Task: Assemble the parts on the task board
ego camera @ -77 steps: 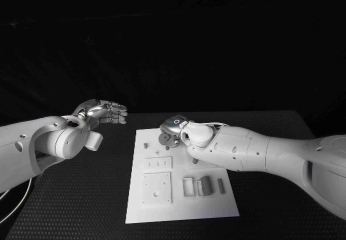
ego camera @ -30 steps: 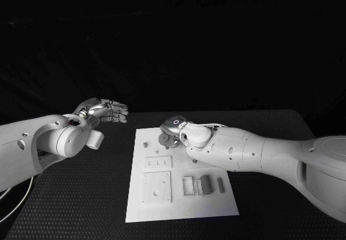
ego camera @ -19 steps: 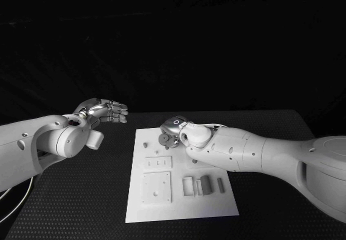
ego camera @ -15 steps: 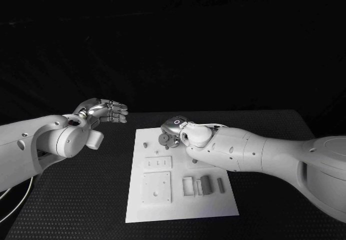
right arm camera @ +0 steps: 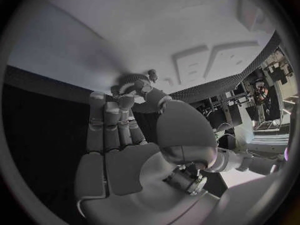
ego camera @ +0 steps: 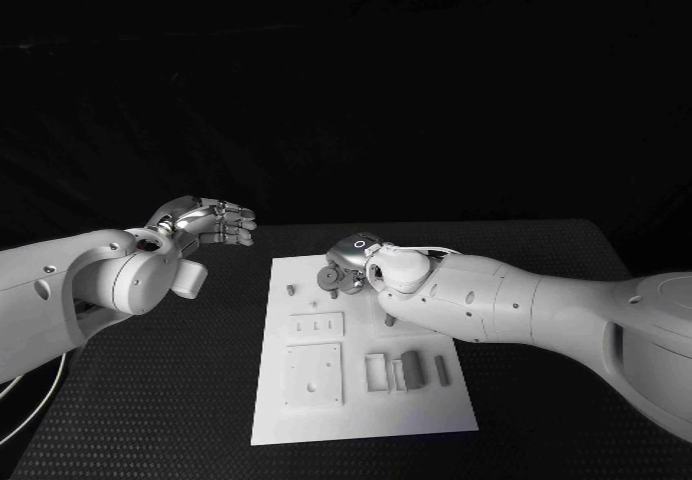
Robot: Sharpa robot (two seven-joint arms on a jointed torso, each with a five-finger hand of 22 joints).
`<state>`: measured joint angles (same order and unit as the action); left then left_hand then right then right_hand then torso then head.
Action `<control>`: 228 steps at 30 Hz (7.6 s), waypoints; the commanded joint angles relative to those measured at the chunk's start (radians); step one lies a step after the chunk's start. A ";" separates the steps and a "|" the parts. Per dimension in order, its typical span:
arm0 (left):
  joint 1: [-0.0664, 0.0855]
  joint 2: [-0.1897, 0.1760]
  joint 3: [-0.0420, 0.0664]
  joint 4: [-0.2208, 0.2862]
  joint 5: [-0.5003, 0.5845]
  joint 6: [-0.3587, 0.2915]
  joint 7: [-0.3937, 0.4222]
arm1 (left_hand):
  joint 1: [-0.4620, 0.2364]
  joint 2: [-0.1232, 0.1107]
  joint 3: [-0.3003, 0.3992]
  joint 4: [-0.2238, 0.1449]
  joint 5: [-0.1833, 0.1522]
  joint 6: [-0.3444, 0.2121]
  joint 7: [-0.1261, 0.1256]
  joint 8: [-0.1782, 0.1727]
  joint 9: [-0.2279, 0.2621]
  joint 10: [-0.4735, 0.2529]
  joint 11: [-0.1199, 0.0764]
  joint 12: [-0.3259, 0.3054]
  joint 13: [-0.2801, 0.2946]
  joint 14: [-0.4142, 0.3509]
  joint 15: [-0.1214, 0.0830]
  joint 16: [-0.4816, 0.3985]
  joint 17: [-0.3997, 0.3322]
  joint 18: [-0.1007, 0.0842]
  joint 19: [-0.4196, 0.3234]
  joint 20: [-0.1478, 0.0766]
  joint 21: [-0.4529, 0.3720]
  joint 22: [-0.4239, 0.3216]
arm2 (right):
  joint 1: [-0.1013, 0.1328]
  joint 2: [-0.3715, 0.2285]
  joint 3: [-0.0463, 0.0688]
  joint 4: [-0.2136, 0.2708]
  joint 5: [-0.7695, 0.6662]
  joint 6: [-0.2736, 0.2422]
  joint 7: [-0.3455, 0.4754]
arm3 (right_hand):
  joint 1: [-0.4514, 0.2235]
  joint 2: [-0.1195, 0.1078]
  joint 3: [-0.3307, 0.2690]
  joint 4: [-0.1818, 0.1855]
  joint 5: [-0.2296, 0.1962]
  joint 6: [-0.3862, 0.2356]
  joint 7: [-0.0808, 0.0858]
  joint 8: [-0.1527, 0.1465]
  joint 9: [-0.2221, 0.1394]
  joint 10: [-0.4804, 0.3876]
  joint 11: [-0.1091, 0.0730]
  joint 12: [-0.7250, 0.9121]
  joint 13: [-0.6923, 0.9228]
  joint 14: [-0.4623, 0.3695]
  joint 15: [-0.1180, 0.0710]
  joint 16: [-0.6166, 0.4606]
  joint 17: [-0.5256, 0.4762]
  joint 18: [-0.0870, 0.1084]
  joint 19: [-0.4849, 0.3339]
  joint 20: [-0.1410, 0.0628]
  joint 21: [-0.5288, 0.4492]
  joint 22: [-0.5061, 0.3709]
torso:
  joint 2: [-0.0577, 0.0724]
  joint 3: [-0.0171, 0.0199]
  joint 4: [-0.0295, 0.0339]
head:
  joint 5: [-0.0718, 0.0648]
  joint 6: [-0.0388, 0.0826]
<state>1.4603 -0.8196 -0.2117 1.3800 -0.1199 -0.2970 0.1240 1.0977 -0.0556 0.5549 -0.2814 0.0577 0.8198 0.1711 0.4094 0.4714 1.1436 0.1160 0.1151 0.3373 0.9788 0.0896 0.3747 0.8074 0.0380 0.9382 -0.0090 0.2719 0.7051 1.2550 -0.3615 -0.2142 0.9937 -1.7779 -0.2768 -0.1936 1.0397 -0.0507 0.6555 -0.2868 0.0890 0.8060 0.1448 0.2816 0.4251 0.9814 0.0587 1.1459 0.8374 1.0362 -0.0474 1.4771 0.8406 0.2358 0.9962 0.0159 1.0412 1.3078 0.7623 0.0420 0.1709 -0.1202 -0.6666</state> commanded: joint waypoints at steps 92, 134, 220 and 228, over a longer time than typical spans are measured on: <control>-0.003 -0.028 0.000 -0.003 -0.009 0.053 0.031 | -0.010 -0.038 -0.011 0.000 -0.008 -0.002 0.005 -0.012 0.009 0.016 -0.001 -0.015 0.037 0.003 0.005 -0.017 0.015 0.004 0.004 0.003 -0.021 0.015 | 0.000 -0.435 0.057 0.113 0.350 0.022 0.331 | 0.076 -0.156 0.006 0.005 0.006 0.000 0.021 0.000 -0.021 -0.126 -0.001 -0.007 -0.008 -0.036 0.001 -0.018 0.003 0.026 -0.032 0.019 -0.019 0.017 | 0.000 -0.0002 0.0024 | -0.061 0.037; -0.008 -0.025 0.000 -0.010 -0.017 0.044 0.018 | -0.012 -0.031 -0.010 0.004 -0.008 -0.003 0.006 -0.013 0.010 0.015 0.000 -0.019 0.041 0.004 0.006 -0.018 0.018 0.005 0.005 0.004 -0.023 0.018 | -0.029 -0.391 0.056 0.052 0.334 0.024 0.333 | 0.107 -0.063 -0.006 0.005 0.006 0.106 0.003 0.069 0.011 -0.100 -0.018 0.010 -0.006 -0.014 -0.013 0.002 0.011 0.026 -0.014 0.012 0.007 0.019 | 0.001 0.0002 0.0008 | -0.062 0.021; -0.007 -0.025 0.000 -0.006 -0.094 0.116 -0.021 | -0.060 -0.003 -0.017 0.030 -0.008 0.079 -0.033 0.002 0.020 0.075 -0.026 -0.018 0.067 0.027 -0.006 -0.015 0.040 0.006 0.023 -0.005 -0.027 0.043 | -0.019 -0.375 0.066 0.098 0.410 -0.038 0.226 | 0.044 0.013 0.002 0.015 0.006 0.230 -0.065 0.166 0.137 0.007 -0.083 0.045 0.018 0.058 -0.071 0.038 0.036 0.026 0.039 -0.023 0.036 0.018 | 0.001 -0.0003 0.0000 | -0.065 0.011; -0.007 -0.009 0.000 0.003 -0.220 0.162 -0.152 | -0.170 -0.009 -0.076 0.070 -0.007 0.069 -0.017 -0.027 0.008 0.091 -0.030 -0.028 0.060 0.034 -0.009 -0.014 0.049 0.006 0.028 -0.012 -0.030 0.053 | 0.019 -0.374 0.074 0.161 0.410 -0.034 0.195 | 0.043 0.013 0.002 0.013 0.006 0.230 -0.065 0.166 0.138 0.008 -0.084 0.045 0.018 0.059 -0.072 0.038 0.036 0.026 0.040 -0.024 0.036 0.018 | 0.002 -0.0009 0.0007 | -0.056 0.017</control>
<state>1.4524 -0.8332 -0.2122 1.3790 -0.2445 -0.1810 0.0514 0.9378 -0.0658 0.4866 -0.2139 0.0531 0.8896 0.1480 0.3860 0.4810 1.2274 0.0855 0.0910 0.3982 1.0114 0.0787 0.3606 0.8562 0.0295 0.9635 -0.0197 0.2447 0.7575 1.2707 -0.7373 -0.1410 1.1456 -1.3735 -0.3081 0.0294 1.0848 -0.0475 0.6584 -0.2677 0.0928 0.8349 0.1158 0.4429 0.5629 1.0261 0.0139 1.1853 0.8542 1.0725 -0.0981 1.5101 0.8755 0.2453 1.0291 -0.0053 1.0733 1.3078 0.7632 0.0416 0.1710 -0.1813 -0.6513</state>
